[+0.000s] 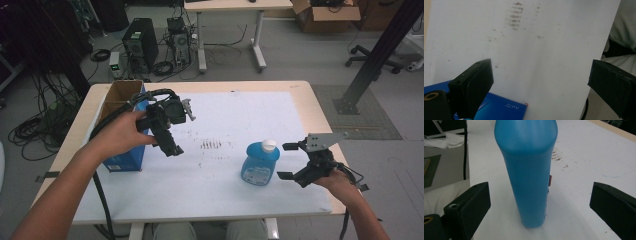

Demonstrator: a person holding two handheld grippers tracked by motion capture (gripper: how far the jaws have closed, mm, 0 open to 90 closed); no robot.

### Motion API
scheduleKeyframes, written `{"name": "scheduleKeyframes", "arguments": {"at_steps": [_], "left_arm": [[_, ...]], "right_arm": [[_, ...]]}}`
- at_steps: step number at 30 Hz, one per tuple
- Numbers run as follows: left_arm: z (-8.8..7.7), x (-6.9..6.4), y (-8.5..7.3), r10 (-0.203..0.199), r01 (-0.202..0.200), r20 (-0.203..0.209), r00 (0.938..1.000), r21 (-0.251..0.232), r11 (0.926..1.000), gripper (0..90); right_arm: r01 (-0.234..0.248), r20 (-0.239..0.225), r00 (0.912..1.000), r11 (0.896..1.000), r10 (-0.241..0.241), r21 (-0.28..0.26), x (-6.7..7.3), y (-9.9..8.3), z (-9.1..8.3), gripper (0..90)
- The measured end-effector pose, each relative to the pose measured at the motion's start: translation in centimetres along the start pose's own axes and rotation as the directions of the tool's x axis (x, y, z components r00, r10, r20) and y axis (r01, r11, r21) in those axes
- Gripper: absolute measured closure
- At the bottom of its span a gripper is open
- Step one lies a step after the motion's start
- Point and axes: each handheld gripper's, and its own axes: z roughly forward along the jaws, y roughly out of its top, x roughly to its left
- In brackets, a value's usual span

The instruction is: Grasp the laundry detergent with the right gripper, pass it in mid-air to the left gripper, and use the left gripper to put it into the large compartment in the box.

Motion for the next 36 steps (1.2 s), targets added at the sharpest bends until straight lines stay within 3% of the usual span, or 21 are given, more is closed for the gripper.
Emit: {"name": "scheduleKeyframes", "arguments": {"at_steps": [36], "left_arm": [[0.3,0.0,0.1,0.0,0.0,0.006,1.0,0.01,1.0,6.4]], "right_arm": [[-0.016,-0.019,0.9997,0.996,0.014,-0.084,0.3,-1.3,4.0,3.5]]}}
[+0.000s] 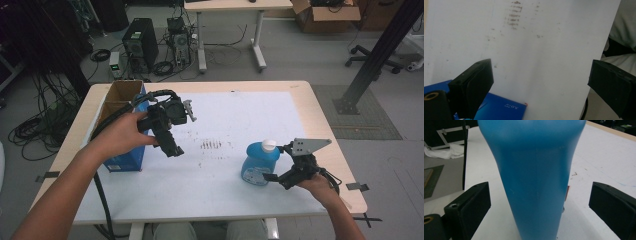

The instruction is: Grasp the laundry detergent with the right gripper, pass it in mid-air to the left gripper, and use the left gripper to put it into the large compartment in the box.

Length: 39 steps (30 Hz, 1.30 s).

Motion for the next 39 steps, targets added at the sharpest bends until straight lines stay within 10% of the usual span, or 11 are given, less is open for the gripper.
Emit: {"name": "scheduleKeyframes", "arguments": {"at_steps": [39], "left_arm": [[0.1,-0.1,-0.1,0.001,-0.001,-0.002,1.0,-0.002,1.0,6.5]], "right_arm": [[-0.005,-0.015,0.9999,0.999,0.004,-0.04,0.0,-0.3,1.5,24.0]]}}
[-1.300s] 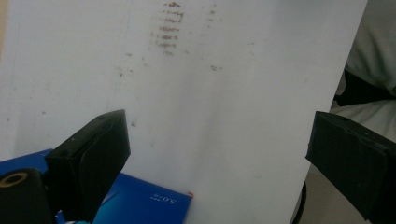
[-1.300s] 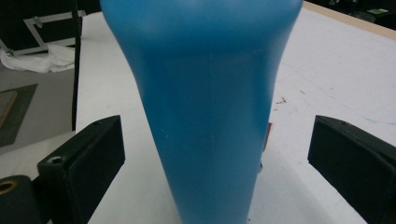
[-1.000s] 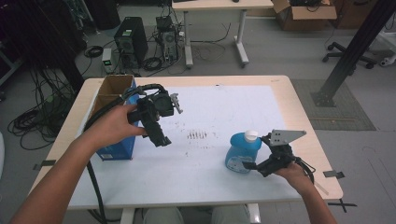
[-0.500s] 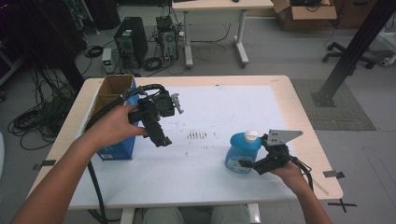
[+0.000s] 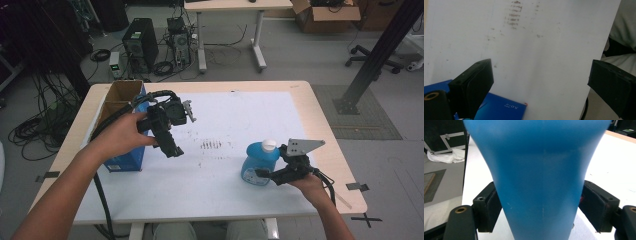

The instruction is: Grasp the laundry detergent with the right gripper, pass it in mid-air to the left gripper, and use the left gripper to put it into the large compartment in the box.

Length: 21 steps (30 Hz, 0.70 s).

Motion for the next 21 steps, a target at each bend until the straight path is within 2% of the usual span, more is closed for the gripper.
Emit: {"name": "scheduleKeyframes", "arguments": {"at_steps": [21], "left_arm": [[0.15,0.03,0.14,0.001,-0.001,0.001,1.0,0.003,1.0,6.6]], "right_arm": [[0.024,-0.011,0.9997,1.0,-0.024,-0.014,0.05,-0.05,-0.19,40.0]]}}
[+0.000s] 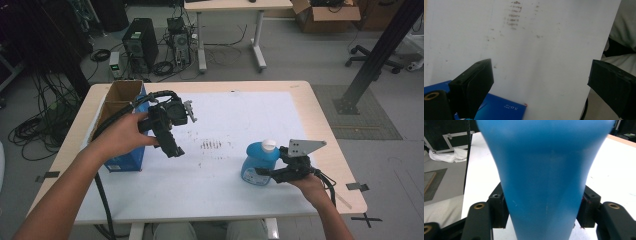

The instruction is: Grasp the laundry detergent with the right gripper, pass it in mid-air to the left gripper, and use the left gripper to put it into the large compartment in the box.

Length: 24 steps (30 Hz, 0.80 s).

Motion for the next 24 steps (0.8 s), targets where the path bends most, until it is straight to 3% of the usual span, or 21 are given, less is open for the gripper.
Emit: {"name": "scheduleKeyframes", "arguments": {"at_steps": [13,18,24], "left_arm": [[-0.2,0.0,0.0,0.001,-0.001,-0.005,1.0,-0.003,1.0,6.6],[-0.4,0.0,0.1,-0.001,0.001,-0.008,1.0,-0.007,1.0,6.7],[-0.8,-0.2,0.3,0.003,-0.003,-0.014,0.9999,-0.012,0.9999,6.7]], "right_arm": [[0.053,0.025,0.9983,0.999,-0.053,0.004,0.6,0.2,-0.1,43.9],[0.067,0.018,0.9976,0.998,-0.067,0.019,0.7,0.6,-0.2,44.2],[0.074,0.009,0.9972,0.997,-0.074,0.0,0.8,1.7,-1.0,44.2]]}}
